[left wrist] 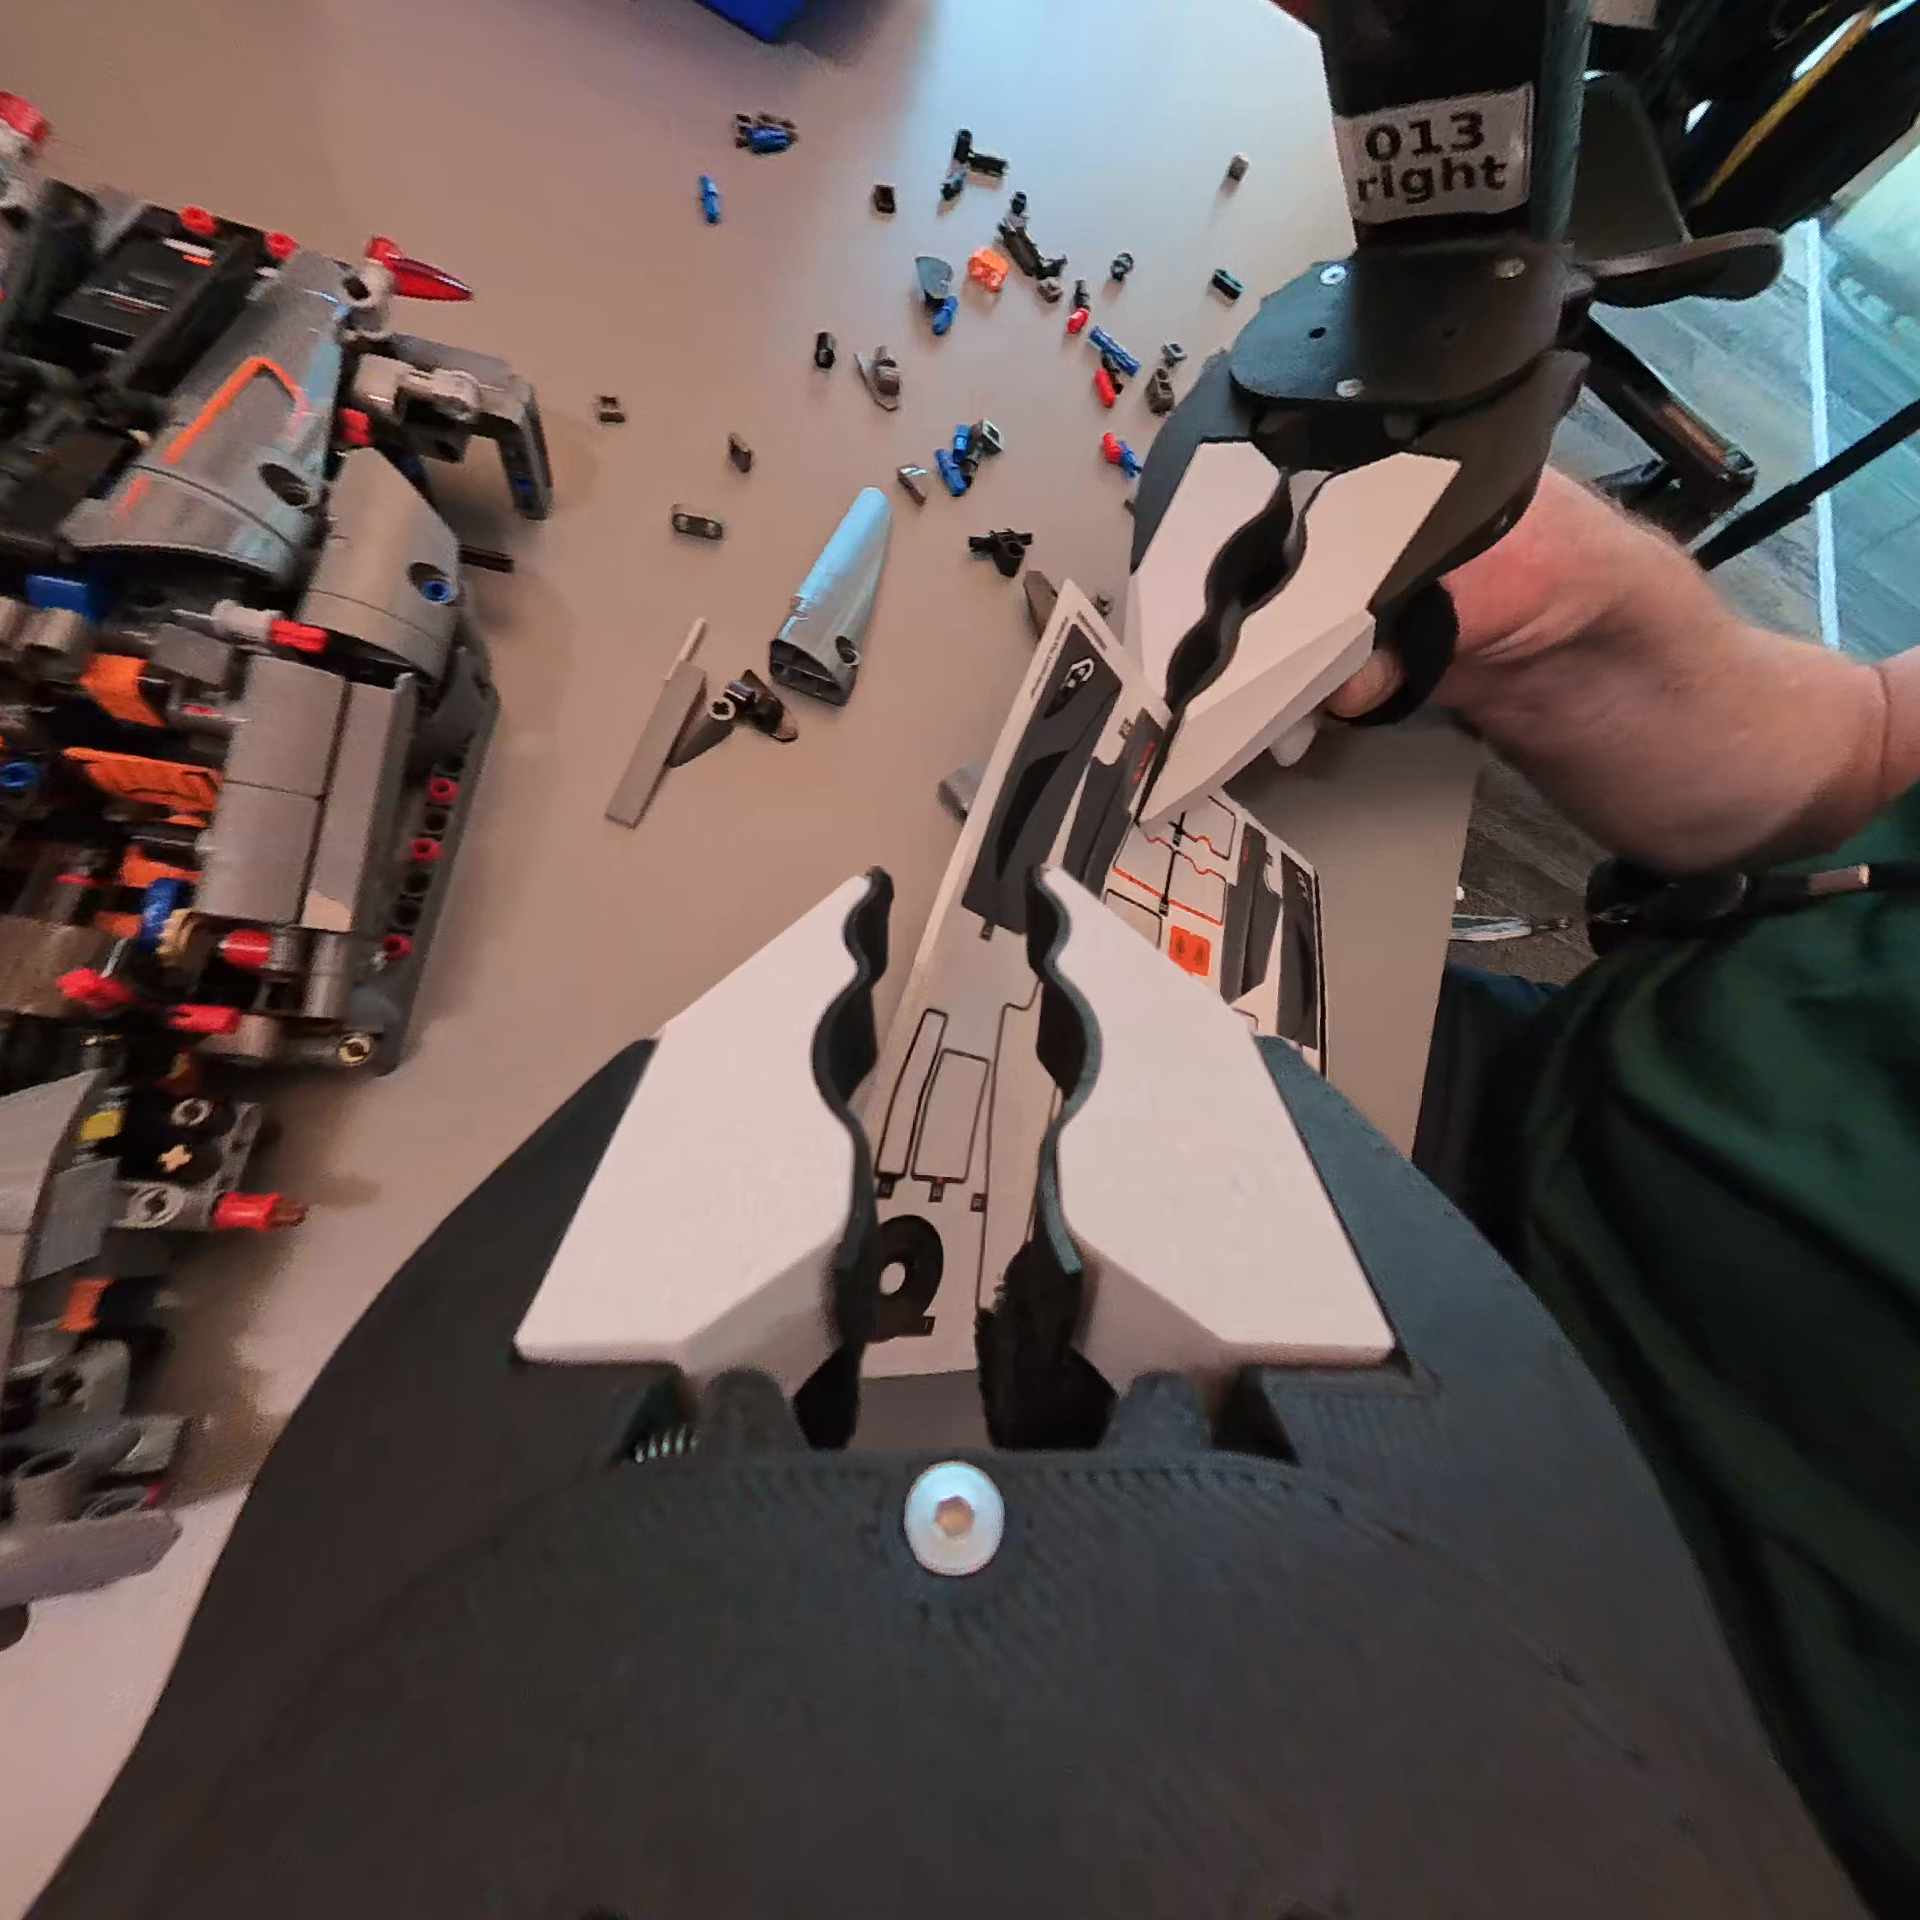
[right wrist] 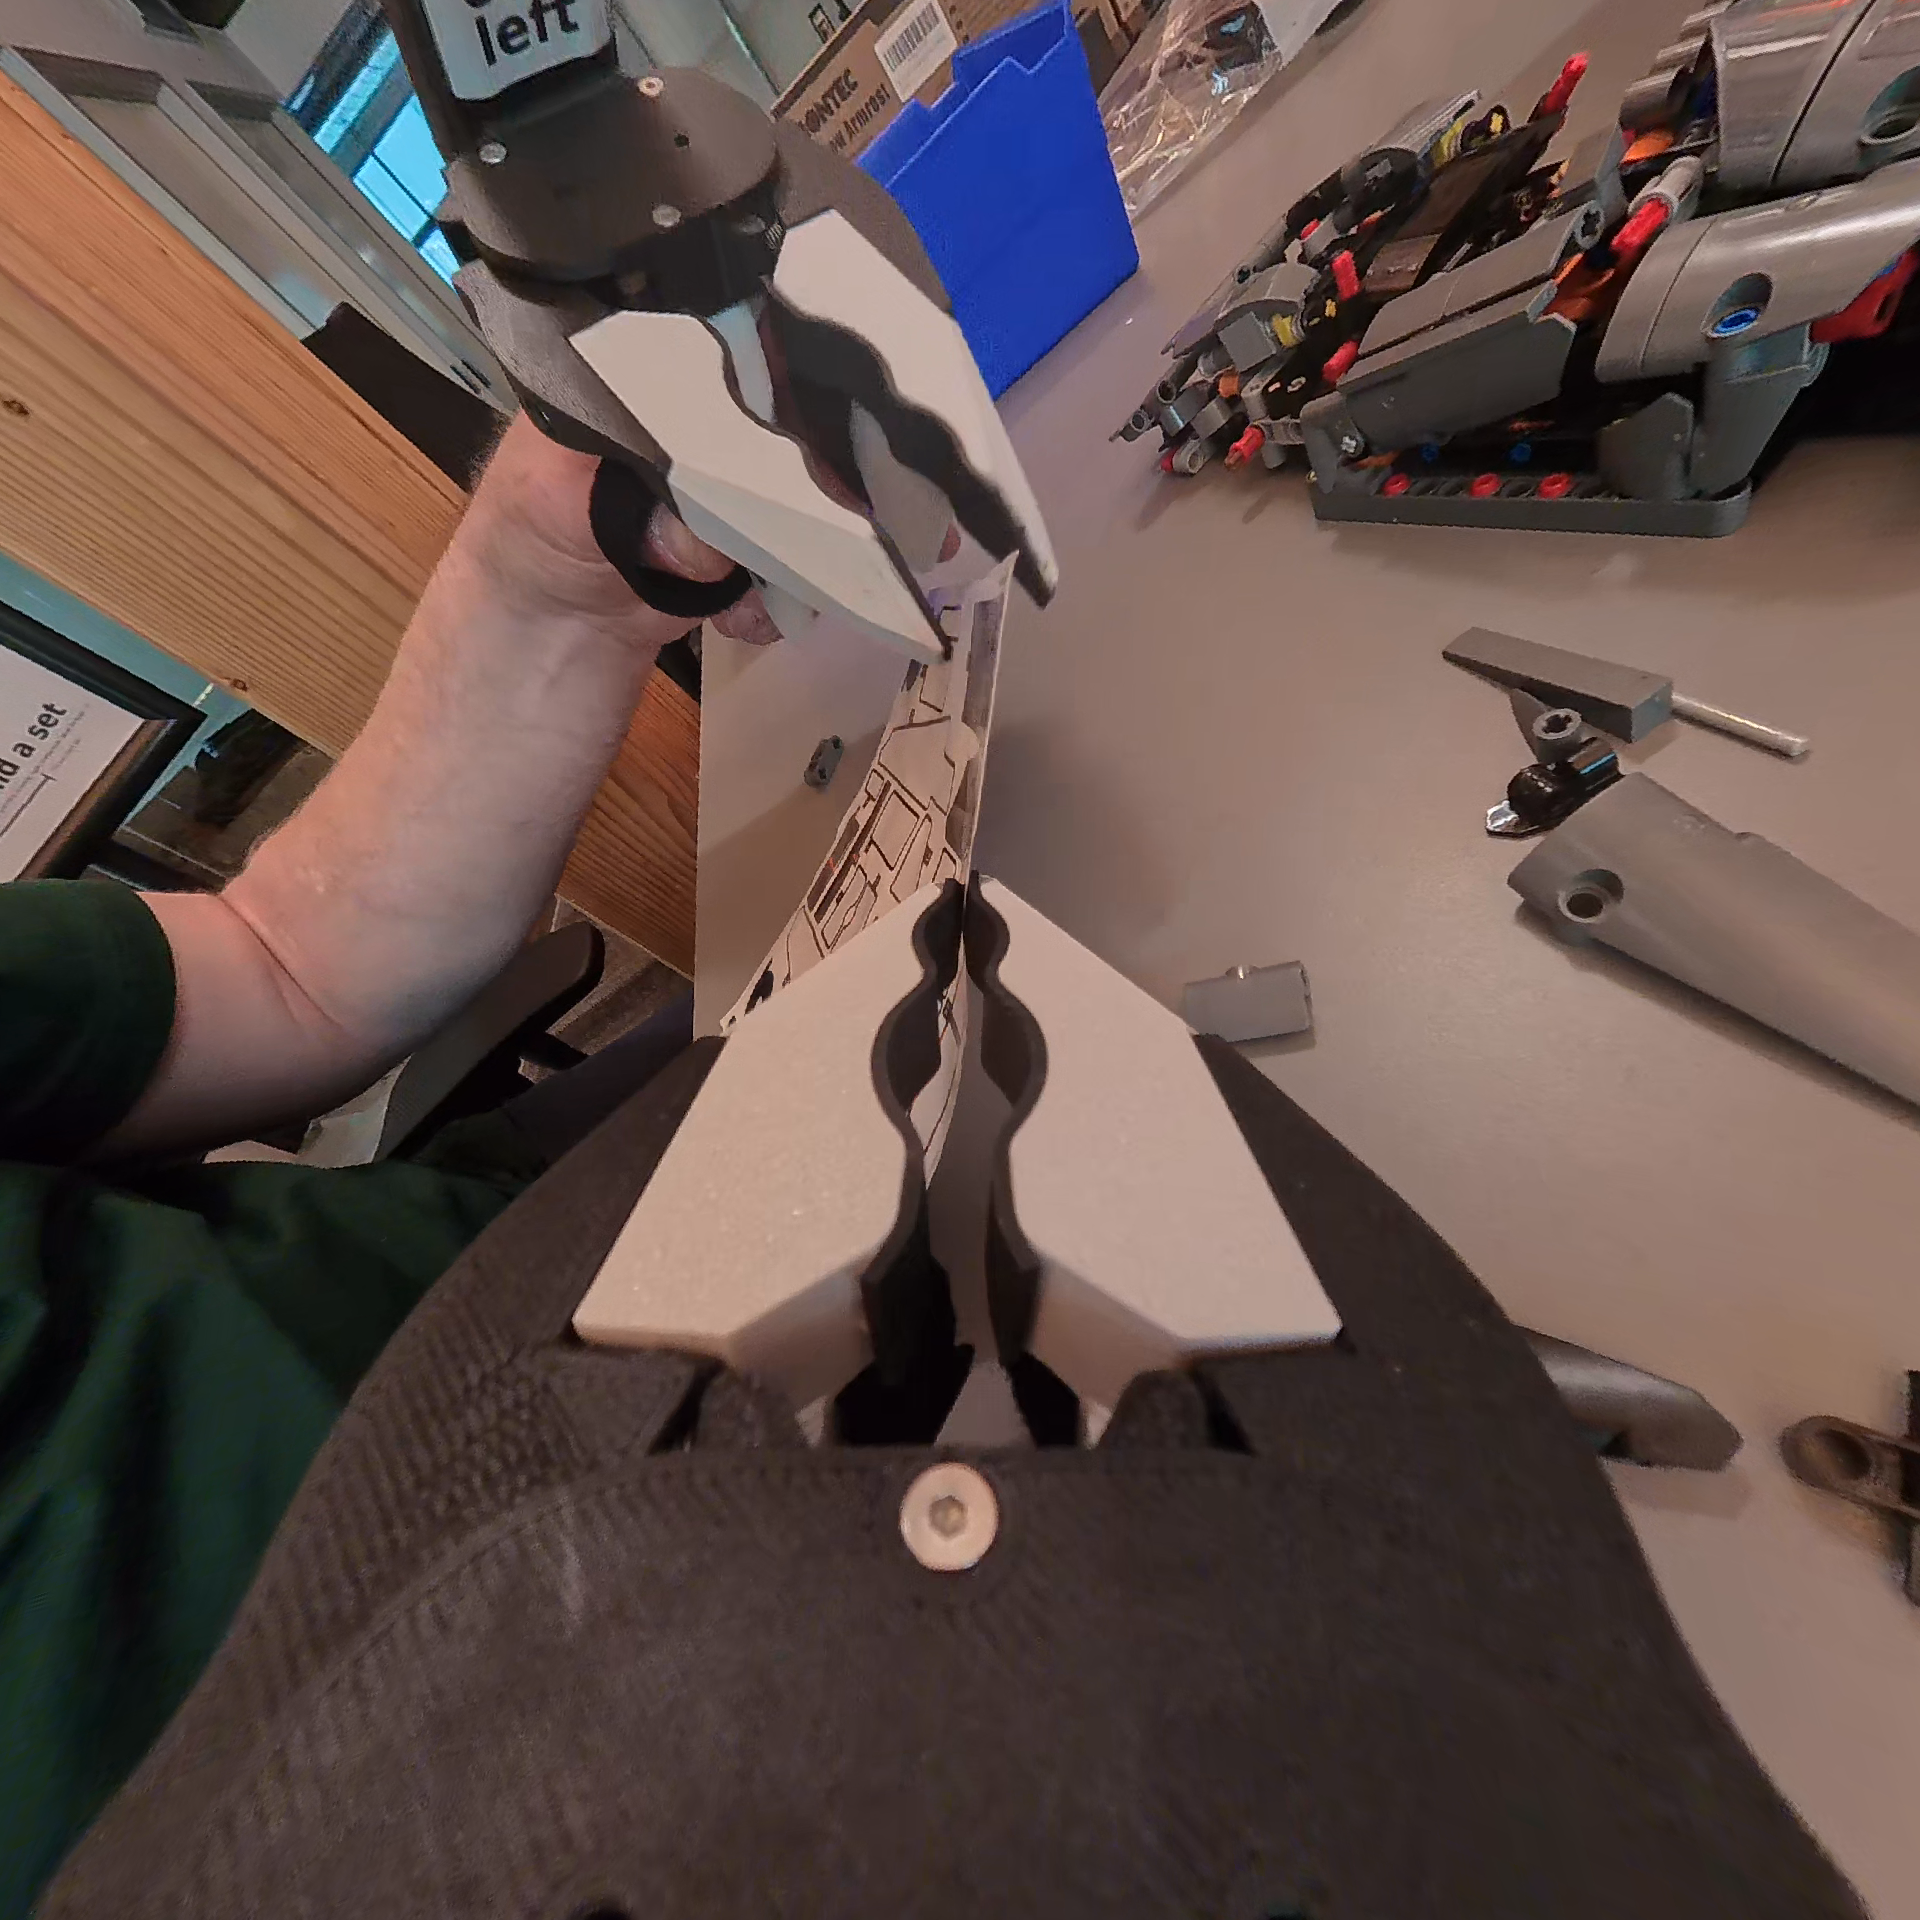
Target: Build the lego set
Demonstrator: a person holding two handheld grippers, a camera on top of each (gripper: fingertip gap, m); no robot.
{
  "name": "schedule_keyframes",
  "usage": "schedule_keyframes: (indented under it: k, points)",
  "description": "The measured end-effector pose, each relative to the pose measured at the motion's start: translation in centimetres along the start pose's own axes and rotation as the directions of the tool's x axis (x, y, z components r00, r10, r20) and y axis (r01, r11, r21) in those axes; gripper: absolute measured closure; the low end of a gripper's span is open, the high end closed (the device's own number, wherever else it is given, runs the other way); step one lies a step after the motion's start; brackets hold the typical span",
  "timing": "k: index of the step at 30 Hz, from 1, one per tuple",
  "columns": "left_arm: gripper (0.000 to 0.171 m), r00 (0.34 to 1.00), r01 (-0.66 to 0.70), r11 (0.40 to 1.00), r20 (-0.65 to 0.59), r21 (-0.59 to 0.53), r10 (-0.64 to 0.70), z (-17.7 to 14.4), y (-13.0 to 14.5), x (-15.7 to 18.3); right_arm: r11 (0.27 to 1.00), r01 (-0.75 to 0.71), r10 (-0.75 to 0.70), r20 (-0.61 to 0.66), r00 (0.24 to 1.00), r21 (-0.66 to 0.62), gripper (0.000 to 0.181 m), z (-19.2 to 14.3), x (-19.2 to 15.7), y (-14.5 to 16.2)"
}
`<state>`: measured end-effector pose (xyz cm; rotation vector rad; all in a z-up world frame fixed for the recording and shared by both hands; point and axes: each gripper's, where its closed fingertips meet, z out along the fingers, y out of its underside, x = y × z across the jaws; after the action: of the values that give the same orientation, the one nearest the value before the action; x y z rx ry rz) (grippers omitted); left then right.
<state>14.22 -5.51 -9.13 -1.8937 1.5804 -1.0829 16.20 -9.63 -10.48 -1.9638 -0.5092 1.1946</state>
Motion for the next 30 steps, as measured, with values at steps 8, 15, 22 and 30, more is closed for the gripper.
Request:
schedule_keyframes:
  k: [8, 15, 22, 30]
  points:
    - [0.171, 0.999, -0.008, 1.000, -0.041, 0.007, 0.008, 0.1, -0.7, 0.6, 0.999, 0.011, -0.013, 0.049, 0.999, 0.047, 0.181, -0.5, -0.6, -0.6]
    - [0.171, 0.999, -0.024, 1.000, -0.034, 0.002, 0.024, -0.3, -1.3, 0.7, 0.996, 0.016, -0.023, 0.080, 0.997, 0.086, 0.181, -0.8, -0.9, -1.3]
    - [0.171, 0.999, -0.027, 1.000, -0.045, 0.008, 0.027, -0.8, -2.0, 0.9, 0.992, 0.039, -0.053, 0.106, 0.993, 0.124, 0.181, -1.0, -1.3, -1.9]
    - [0.152, 0.996, -0.066, 0.990, 0.060, 0.121, 0.059, -3.0, -3.9, 0.4, 0.987, 0.035, -0.052, 0.100, 0.994, 0.159, 0.181, -1.4, -1.1, -2.5]
